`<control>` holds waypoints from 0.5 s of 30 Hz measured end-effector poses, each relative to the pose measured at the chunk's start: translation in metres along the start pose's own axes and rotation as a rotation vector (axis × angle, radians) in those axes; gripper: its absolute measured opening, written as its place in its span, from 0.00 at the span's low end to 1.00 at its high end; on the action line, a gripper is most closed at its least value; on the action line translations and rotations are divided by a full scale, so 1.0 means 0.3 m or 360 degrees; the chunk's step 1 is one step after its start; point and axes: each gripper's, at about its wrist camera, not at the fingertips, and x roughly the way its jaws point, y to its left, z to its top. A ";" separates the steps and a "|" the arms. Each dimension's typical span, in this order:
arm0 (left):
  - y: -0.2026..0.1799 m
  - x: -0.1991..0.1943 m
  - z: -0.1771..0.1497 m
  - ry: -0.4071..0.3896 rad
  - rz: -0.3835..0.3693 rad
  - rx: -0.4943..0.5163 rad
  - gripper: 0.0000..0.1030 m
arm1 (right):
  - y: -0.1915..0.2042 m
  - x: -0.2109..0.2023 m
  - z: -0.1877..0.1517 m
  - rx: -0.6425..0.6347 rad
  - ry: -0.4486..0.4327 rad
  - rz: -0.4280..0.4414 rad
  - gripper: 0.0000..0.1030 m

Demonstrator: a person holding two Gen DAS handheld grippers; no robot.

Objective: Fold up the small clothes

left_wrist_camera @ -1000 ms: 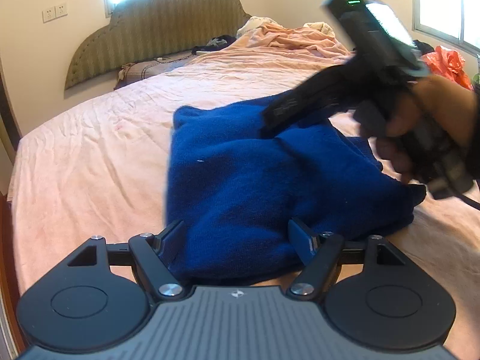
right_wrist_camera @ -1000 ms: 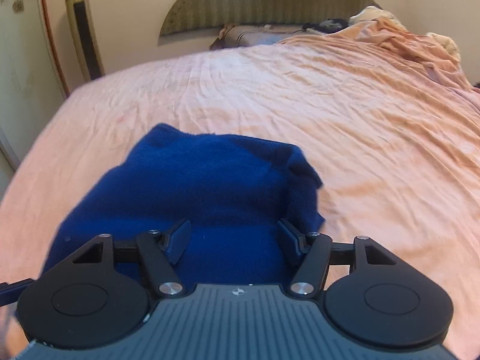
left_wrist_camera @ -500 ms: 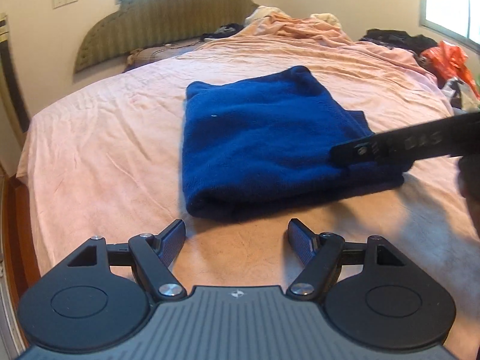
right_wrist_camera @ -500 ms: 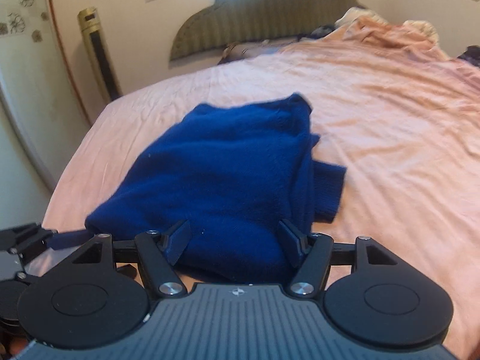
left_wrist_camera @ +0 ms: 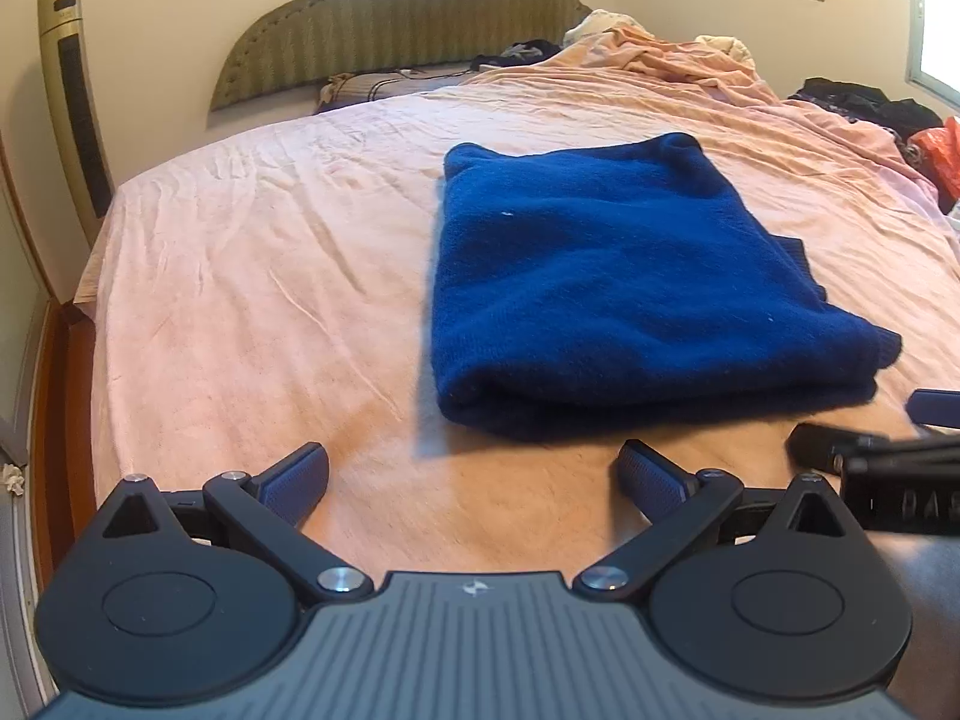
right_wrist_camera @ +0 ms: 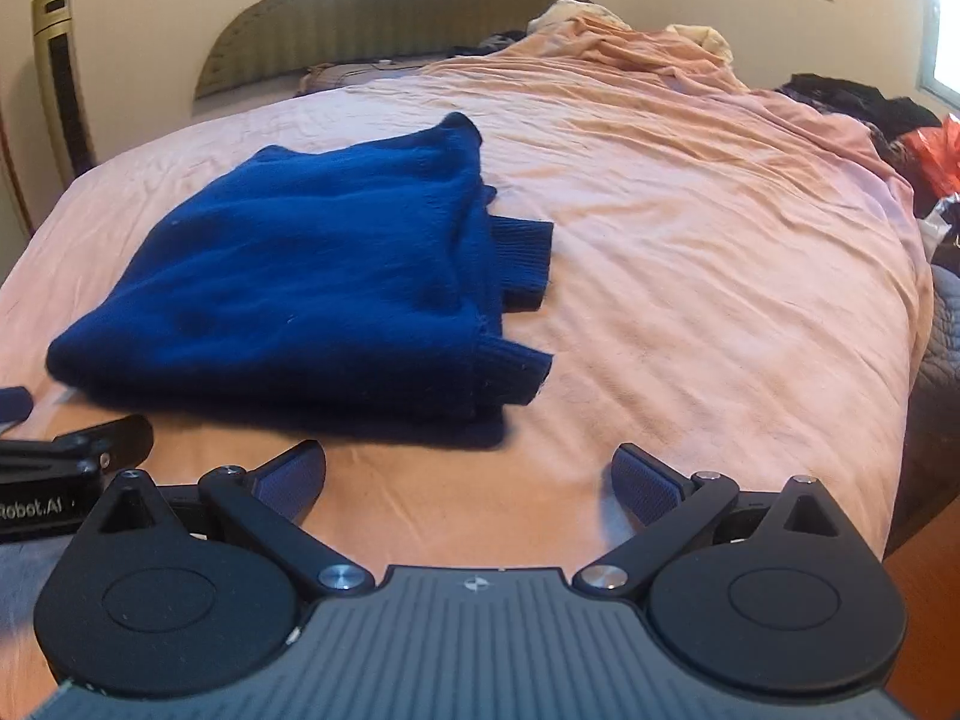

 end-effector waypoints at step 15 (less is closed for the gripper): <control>-0.001 0.021 0.007 -0.0017 0.0024 -0.0031 1.00 | 0.003 0.004 -0.026 -0.0008 -0.0054 0.0026 1.00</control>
